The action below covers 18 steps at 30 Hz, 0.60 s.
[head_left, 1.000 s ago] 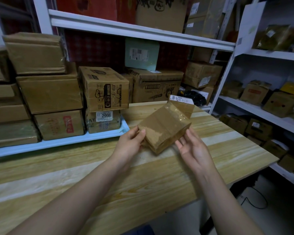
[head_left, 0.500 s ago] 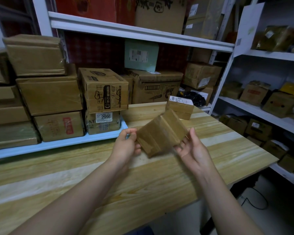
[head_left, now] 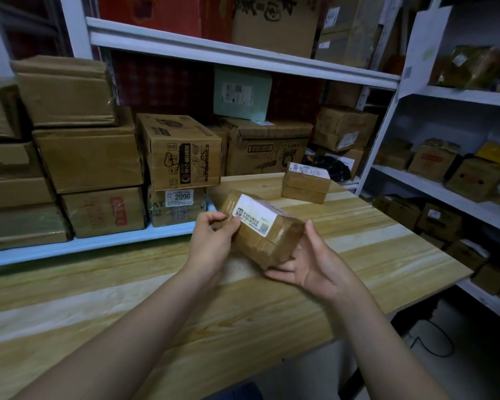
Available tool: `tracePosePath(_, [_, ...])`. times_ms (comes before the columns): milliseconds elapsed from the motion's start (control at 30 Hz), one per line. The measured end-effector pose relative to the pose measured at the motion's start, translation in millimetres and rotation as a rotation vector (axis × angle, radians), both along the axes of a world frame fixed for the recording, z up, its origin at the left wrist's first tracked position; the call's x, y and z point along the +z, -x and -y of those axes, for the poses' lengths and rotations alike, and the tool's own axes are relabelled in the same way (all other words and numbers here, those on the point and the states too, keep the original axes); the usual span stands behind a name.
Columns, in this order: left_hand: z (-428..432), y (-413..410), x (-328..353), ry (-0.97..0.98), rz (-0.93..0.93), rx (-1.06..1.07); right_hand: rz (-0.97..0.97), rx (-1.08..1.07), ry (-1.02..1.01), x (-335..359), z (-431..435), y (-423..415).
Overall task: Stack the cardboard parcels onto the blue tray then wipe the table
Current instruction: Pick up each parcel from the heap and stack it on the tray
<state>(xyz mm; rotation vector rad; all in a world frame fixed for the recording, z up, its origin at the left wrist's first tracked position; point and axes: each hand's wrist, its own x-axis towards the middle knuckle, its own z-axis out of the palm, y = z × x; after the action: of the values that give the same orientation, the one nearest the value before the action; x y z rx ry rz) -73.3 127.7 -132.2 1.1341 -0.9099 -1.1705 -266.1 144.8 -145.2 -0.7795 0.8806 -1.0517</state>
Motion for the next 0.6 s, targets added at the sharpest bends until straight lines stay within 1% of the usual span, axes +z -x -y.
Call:
tracePosePath(100, [0,-5,4,0.035,0.016,0.006,0.012,-0.023,0.010,4,1,-5])
tracePosePath(233, [0,-14,12,0.078,0.018,-0.031,0.031,-0.122,0.043,7,6,-10])
tracePosePath(300, [2,-19,13,0.084,0.069,-0.029,0.073,-0.162,0.071,10,7,-13])
tracePosePath(367, [4,-24,13,0.044,0.235,-0.009,0.138,-0.201,0.096,13,6,-17])
tracePosePath(433, [1,-34,12,-0.037,0.396,-0.017,0.187,-0.239,0.108,19,5,-25])
tracePosePath(533, [0,-48,7,-0.113,0.605,-0.109,0.174,-0.278,0.139,30,6,-35])
tracePosePath(600, [-2,-61,5,-0.138,0.783,-0.201,0.174,-0.302,0.164,41,7,-44])
